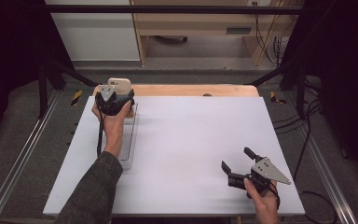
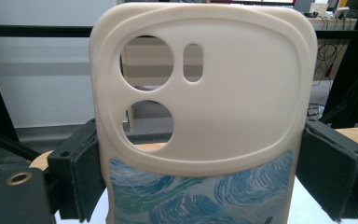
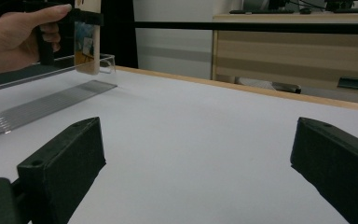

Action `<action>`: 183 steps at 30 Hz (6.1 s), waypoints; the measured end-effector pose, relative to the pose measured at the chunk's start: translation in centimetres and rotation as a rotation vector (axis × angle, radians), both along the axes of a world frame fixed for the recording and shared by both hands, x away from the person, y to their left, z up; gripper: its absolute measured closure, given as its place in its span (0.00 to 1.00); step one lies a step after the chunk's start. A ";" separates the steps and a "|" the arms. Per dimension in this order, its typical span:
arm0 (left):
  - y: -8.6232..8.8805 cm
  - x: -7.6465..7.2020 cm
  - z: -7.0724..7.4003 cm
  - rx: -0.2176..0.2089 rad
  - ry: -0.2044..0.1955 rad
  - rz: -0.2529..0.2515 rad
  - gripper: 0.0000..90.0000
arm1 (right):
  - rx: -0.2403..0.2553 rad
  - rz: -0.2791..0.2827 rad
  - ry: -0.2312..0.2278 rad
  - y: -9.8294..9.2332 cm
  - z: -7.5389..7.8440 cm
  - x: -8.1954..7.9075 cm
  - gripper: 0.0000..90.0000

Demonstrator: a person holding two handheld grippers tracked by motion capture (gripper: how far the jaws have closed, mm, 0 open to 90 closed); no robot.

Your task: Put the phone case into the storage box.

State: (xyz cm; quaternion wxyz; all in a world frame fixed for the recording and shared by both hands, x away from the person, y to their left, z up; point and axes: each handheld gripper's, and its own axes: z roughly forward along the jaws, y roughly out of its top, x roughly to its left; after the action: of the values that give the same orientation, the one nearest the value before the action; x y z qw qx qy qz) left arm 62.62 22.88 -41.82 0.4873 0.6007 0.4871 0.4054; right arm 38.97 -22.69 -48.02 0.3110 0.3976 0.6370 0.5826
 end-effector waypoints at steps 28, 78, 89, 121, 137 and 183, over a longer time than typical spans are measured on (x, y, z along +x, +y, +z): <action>0.2 1.0 -0.6 0.017 0.029 0.015 0.13 | -0.002 0.003 0.005 0.0 0.0 0.0 0.03; -0.4 1.3 -1.6 0.020 0.066 0.019 0.12 | -0.002 0.007 0.008 0.1 -0.1 0.0 0.03; -0.1 1.2 -1.5 0.016 0.079 0.028 0.12 | 0.000 0.010 0.008 0.2 0.0 0.0 0.03; 0.2 1.6 -2.0 -0.023 0.079 0.001 0.07 | -0.003 0.016 0.012 0.3 0.0 0.0 0.03; 0.2 1.7 -2.0 0.031 0.088 0.025 0.03 | 0.000 0.022 0.017 0.5 -0.1 0.0 0.03; -0.3 -2.7 0.8 0.116 0.034 -0.205 0.06 | -0.020 0.018 0.007 0.7 0.0 -0.2 0.03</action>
State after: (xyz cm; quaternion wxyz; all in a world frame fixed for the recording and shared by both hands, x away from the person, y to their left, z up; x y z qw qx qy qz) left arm 59.87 22.58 -41.05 0.4824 0.6814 0.4072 0.3704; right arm 38.81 -22.03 -47.97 0.3075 0.3907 0.6474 0.5777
